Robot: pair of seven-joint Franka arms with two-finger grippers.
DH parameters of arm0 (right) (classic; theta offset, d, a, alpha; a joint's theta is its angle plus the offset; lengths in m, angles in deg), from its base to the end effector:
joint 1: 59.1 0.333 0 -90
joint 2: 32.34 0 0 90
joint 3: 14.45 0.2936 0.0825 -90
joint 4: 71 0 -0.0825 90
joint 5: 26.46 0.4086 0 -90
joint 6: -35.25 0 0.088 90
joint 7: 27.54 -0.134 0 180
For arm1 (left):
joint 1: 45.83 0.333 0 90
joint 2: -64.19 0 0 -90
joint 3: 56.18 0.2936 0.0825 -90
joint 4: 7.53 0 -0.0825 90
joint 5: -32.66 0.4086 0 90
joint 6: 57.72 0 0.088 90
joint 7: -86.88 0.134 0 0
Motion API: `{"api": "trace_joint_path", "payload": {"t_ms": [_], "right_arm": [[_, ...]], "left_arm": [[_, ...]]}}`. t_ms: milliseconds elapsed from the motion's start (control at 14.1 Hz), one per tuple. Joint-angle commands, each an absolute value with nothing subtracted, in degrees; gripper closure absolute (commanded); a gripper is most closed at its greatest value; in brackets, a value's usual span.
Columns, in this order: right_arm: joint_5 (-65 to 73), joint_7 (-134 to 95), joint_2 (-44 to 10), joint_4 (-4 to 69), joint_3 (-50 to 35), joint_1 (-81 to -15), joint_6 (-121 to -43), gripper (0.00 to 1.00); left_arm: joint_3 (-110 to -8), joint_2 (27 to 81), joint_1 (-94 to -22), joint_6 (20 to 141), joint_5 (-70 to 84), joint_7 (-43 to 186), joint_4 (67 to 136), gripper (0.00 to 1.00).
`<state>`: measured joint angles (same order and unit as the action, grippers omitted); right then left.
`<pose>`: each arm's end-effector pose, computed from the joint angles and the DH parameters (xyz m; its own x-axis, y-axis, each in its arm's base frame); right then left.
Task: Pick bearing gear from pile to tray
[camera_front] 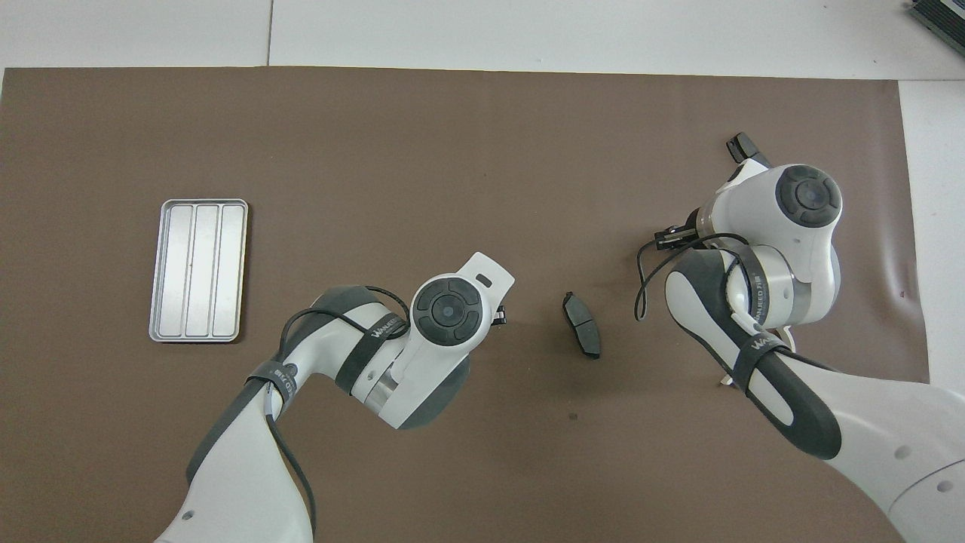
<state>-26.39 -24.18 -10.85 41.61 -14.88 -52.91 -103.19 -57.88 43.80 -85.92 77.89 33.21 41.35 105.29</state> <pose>0.6298 0.0636 0.2239 0.9845 0.1580 0.0754 0.1580 -0.9874 0.0063 0.4681 -0.4179 0.2297 0.9978 0.0610 0.0271 0.0601 -0.9977 0.0324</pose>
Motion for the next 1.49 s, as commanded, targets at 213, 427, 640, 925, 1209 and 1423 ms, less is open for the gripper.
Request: {"api": "trace_joint_path", "payload": {"t_ms": [213, 427, 640, 925, 1209, 1423], "right_arm": [[-25.1, -29.4, -13.6, 41.6, -14.2, -53.0, -103.5, 1.00], [-25.1, -33.8, -16.7, 40.1, -13.7, -52.9, -99.6, 1.00], [-25.1, -38.5, -19.1, 37.1, -13.2, -50.7, -92.7, 1.00], [-25.4, -47.4, -18.8, 31.2, -13.2, -44.0, -86.1, 1.00], [-25.2, -56.7, -18.0, 31.0, -13.2, -37.0, -87.3, 1.00], [-25.2, -66.1, -14.5, 29.3, -13.2, -31.3, -89.5, 1.00]], "left_arm": [[-56.7, 44.0, -85.1, 71.0, 33.3, 41.2, 100.4, 0.74], [-56.7, 45.0, -77.3, 70.9, 33.1, 48.1, 100.1, 0.73], [-56.8, 46.2, -68.9, 70.4, 32.9, 58.4, 100.1, 0.70], [-56.9, 46.4, -58.3, 70.1, 32.7, 75.8, 100.5, 0.70], [-57.0, 46.6, -50.7, 68.1, 32.6, 89.0, 100.8, 0.70], [-57.0, 47.0, -46.5, 68.1, 32.6, 96.2, 101.7, 0.71]]}}
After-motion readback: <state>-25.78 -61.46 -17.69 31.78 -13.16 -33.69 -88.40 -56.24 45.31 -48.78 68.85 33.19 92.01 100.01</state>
